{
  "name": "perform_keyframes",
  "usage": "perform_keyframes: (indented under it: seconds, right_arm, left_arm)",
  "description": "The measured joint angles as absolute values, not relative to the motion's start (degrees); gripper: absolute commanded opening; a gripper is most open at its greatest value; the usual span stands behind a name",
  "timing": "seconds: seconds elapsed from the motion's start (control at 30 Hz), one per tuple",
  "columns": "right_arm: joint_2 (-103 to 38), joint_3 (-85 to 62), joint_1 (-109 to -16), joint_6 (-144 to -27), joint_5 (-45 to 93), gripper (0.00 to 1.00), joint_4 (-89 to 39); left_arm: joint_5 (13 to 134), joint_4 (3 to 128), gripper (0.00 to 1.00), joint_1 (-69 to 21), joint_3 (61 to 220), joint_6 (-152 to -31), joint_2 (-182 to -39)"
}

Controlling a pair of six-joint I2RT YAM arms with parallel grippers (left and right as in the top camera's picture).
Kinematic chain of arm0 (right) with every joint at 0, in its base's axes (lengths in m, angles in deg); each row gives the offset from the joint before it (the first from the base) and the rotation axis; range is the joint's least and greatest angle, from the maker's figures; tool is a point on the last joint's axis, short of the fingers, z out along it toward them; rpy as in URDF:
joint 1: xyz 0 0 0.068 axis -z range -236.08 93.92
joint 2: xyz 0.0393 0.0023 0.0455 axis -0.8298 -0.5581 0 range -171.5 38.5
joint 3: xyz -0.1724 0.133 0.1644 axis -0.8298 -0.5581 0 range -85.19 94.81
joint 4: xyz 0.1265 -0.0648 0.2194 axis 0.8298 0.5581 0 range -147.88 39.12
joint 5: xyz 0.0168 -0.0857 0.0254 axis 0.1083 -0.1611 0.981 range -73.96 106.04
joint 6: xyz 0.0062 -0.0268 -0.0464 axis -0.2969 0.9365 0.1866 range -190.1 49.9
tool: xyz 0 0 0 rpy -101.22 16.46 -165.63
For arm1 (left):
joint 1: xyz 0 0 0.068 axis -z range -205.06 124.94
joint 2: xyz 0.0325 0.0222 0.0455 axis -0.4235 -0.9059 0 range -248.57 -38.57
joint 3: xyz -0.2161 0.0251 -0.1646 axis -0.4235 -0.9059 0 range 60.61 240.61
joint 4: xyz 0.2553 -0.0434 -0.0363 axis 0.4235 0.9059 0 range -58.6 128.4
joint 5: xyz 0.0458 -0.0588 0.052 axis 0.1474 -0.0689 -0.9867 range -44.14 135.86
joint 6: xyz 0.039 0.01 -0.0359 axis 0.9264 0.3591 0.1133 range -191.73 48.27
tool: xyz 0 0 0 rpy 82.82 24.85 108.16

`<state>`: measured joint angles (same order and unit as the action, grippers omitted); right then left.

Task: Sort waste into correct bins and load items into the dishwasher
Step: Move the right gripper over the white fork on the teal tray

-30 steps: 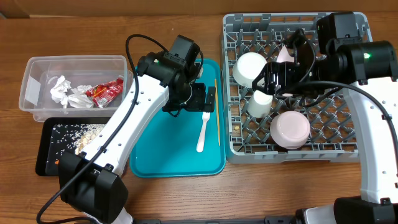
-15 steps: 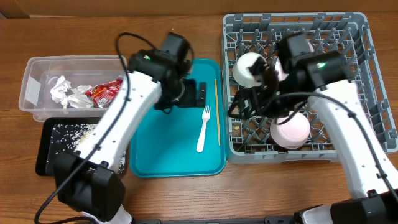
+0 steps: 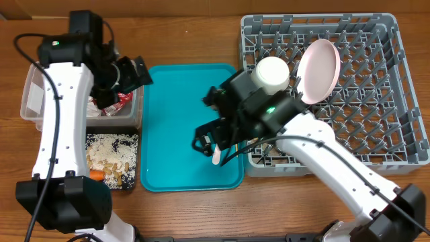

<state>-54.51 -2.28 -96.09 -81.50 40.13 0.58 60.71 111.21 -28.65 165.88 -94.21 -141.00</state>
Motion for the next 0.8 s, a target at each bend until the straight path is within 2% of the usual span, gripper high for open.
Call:
perform_keyframes:
  seconds: [0.2,0.4,0.8]
  right_arm:
    - [-56.5,-3.1,-103.9,-97.6,22.5,1.0,-4.7]
    - [-59.7,-3.2,-105.2,-107.1,13.4,1.0,-7.2]
    - [-74.1,-3.3,-104.6,-112.3,7.0,1.0,-10.7]
  left_arm:
    - [60.9,111.2,1.0,-30.2,165.9,-94.2,-141.0]
    - [60.9,111.2,1.0,-30.2,165.9,-94.2,-141.0]
    - [60.9,111.2,1.0,-30.2,165.9,-94.2,-141.0]
